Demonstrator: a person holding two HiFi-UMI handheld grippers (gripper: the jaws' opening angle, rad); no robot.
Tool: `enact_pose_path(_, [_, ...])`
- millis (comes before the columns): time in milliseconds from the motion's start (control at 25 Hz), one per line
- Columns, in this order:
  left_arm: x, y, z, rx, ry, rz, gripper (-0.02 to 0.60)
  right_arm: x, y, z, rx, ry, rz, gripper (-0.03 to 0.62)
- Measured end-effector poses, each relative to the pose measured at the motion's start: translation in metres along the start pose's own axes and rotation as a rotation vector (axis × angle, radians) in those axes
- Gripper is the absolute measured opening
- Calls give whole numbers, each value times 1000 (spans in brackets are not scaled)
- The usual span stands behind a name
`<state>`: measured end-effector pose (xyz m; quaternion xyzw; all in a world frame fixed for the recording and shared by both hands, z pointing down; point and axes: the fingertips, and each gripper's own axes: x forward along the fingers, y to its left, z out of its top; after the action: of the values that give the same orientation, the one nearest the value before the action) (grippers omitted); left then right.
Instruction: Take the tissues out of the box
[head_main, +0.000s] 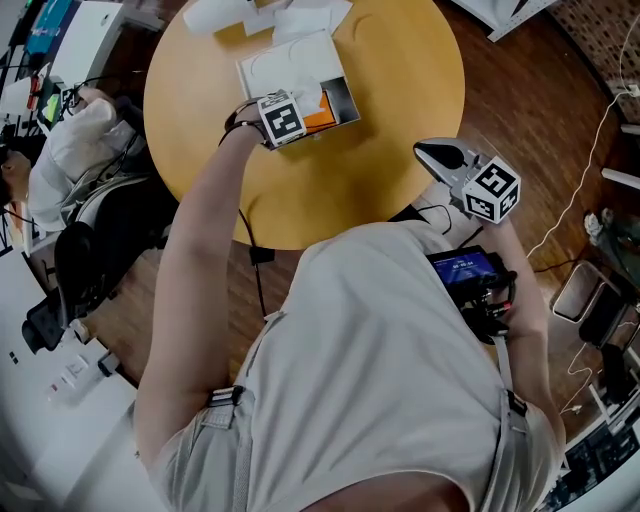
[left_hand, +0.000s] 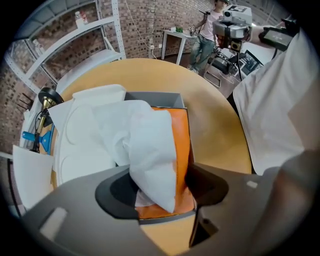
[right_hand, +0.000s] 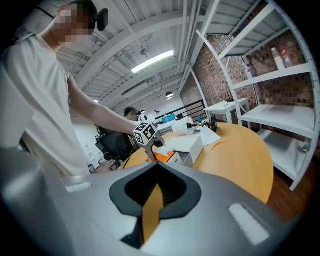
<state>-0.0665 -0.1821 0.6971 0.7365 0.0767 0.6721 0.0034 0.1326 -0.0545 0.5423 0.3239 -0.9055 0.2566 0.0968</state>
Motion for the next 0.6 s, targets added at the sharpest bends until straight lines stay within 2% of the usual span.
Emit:
enact_pose_path(120, [-7,1,-2,-11,-6,37,265,1,-1,0,-1,2,2,0])
enact_pose_path(280, [-25,-1,-4,-30,-20,90,262,8,4,7,-26,5,30,2])
enact_pose_path(440, [-67,-10,1,-76,-86,151,262,8,9,17,-56,10,50,2])
enact_pose_path(600, [-102,-43,-5,-133,-162,165,264,20,15,22,-77,20,73,2])
